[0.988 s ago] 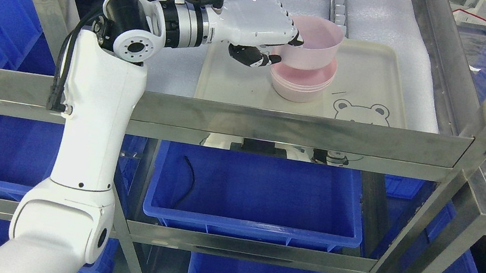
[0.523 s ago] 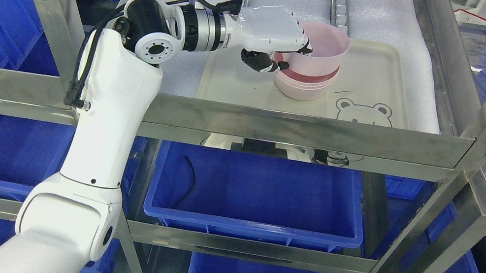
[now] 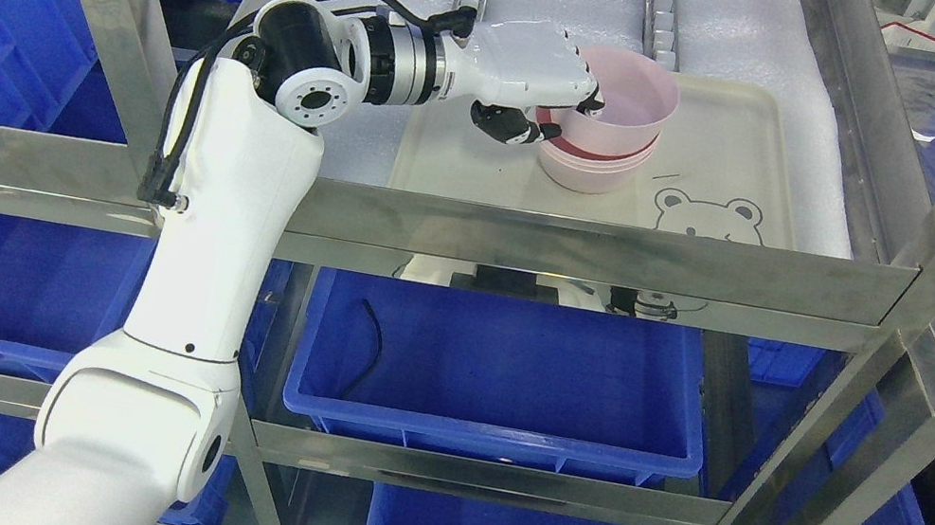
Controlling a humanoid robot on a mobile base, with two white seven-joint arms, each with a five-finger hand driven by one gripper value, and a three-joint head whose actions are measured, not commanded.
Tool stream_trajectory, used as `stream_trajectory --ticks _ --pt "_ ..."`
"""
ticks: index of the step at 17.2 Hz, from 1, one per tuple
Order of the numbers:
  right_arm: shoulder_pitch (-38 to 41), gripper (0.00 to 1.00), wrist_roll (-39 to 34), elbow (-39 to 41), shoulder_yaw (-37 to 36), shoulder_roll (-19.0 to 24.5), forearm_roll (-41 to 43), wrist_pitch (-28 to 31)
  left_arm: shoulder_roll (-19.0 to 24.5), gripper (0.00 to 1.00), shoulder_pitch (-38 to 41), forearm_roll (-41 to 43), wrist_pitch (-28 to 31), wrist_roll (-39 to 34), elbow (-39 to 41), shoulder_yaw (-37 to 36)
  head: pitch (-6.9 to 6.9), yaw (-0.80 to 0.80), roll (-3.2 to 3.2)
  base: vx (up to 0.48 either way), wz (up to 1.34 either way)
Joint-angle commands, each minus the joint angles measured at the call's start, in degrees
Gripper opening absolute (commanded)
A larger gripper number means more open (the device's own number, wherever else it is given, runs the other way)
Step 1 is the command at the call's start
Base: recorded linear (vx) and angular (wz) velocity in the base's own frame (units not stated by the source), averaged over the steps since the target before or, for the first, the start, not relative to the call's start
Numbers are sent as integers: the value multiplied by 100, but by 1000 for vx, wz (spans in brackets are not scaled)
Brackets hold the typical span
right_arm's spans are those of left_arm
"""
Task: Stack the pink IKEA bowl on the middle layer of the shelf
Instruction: 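Lower the bowl into the other pink bowl and release the left hand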
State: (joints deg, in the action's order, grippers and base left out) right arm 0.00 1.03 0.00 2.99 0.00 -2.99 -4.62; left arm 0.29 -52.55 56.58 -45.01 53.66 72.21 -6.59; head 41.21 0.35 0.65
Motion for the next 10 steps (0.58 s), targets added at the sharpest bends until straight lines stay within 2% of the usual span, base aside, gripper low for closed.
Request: stream_trajectory --ticks 1,2,4,5,6,10 --pt "26 100 3 100 0 -100 0 -4 71 23 -27 -7 1 31 -111 0 0 0 0 0 0" --pt "18 100 3 100 0 -100 0 -4 71 35 -27 -7 1 31 -111 9 0 0 0 0 0" --pt "26 100 3 100 0 -100 0 -4 71 53 -36 -68 1 22 -102 122 0 0 0 0 0" --pt "26 100 3 100 0 -100 0 -4 71 71 -45 -399 1 -22 -102 193 0 0 0 0 0" --pt "26 100 3 100 0 -100 0 -4 71 78 -53 -768 1 -22 -102 202 -1 0 0 0 0" --pt "18 100 3 100 0 -100 0 -4 71 85 -202 -2068 1 -22 -102 403 0 0 0 -3 0"
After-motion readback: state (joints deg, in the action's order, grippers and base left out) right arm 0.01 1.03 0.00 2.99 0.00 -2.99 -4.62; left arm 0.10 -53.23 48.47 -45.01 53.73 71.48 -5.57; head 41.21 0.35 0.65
